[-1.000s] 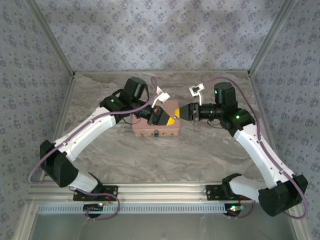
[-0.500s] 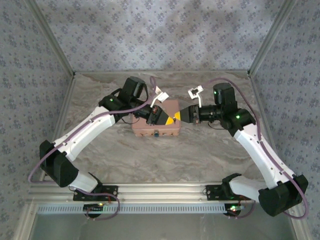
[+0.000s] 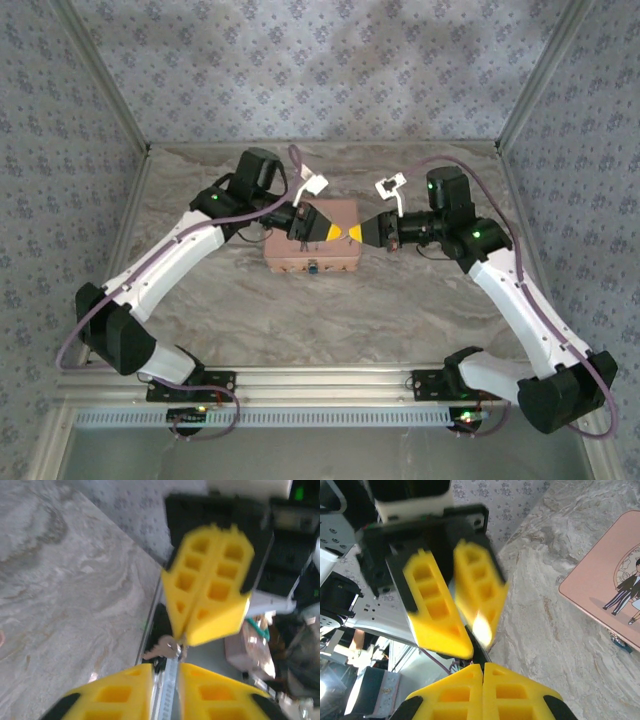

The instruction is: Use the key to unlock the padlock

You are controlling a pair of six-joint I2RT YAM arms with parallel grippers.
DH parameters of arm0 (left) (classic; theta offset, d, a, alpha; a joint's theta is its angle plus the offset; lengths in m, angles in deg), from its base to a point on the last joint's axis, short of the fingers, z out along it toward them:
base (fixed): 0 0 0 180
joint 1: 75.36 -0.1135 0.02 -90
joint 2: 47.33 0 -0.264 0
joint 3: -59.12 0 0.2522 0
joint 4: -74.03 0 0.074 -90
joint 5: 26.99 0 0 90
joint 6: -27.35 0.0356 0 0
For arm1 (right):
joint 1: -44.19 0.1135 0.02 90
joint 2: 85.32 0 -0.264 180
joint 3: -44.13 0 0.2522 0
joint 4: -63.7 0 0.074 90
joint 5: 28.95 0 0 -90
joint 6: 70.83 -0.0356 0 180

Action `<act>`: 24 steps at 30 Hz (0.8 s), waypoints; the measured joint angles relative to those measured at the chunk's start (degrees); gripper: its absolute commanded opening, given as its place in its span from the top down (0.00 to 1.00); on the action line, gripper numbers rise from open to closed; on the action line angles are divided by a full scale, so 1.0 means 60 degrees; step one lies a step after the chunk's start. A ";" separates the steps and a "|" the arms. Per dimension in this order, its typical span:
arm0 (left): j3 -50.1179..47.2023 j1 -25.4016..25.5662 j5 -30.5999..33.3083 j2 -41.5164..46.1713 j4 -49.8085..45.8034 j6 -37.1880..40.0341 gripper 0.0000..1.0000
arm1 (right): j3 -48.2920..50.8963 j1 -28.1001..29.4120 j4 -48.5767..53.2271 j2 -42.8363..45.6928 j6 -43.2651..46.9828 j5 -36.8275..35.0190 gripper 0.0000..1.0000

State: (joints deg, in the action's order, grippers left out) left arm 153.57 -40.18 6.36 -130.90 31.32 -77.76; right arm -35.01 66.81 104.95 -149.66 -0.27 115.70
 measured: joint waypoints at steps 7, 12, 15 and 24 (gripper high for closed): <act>-0.0820 -0.0470 0.0503 0.0827 0.1217 -0.0929 0.61 | 0.0419 -0.0149 -0.0798 0.0448 -0.0259 -0.0273 1.00; -0.1526 -0.0488 0.0885 0.1337 0.2244 -0.1657 0.43 | 0.0973 -0.0164 -0.1887 0.0769 -0.0652 -0.0517 1.00; -0.2135 -0.0495 0.1177 0.1545 0.3100 -0.2248 0.35 | 0.1457 -0.0164 -0.2772 0.1035 -0.1053 -0.0718 1.00; -0.4229 -0.0346 0.2415 0.1832 0.6732 -0.4313 0.22 | 0.3122 -0.0127 -0.6204 0.1388 -0.2965 -0.1920 1.00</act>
State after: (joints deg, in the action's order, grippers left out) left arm 128.19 -42.26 20.86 -119.91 71.71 -103.64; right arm -16.28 66.04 67.73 -141.33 -18.06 104.18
